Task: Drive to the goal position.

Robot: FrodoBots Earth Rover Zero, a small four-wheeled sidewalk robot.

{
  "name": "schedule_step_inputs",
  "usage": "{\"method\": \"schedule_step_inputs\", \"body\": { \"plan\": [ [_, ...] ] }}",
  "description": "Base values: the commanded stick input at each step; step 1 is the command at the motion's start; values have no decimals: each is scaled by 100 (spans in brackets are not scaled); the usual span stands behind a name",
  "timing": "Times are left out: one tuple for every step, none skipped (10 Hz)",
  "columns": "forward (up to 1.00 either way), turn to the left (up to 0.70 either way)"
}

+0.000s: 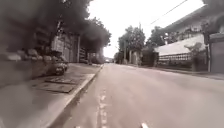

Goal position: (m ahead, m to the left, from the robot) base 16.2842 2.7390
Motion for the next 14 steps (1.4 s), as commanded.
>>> {"method": "schedule_step_inputs", "body": {
  "plan": [
    [100,0],
    [100,0],
    [100,0],
    [100,0],
    [100,0],
    [100,0],
    [100,0],
    [100,0],
    [100,0],
    [100,0],
    [100,0],
    [100,0],
    [100,0],
    [100,0]
  ]
}}
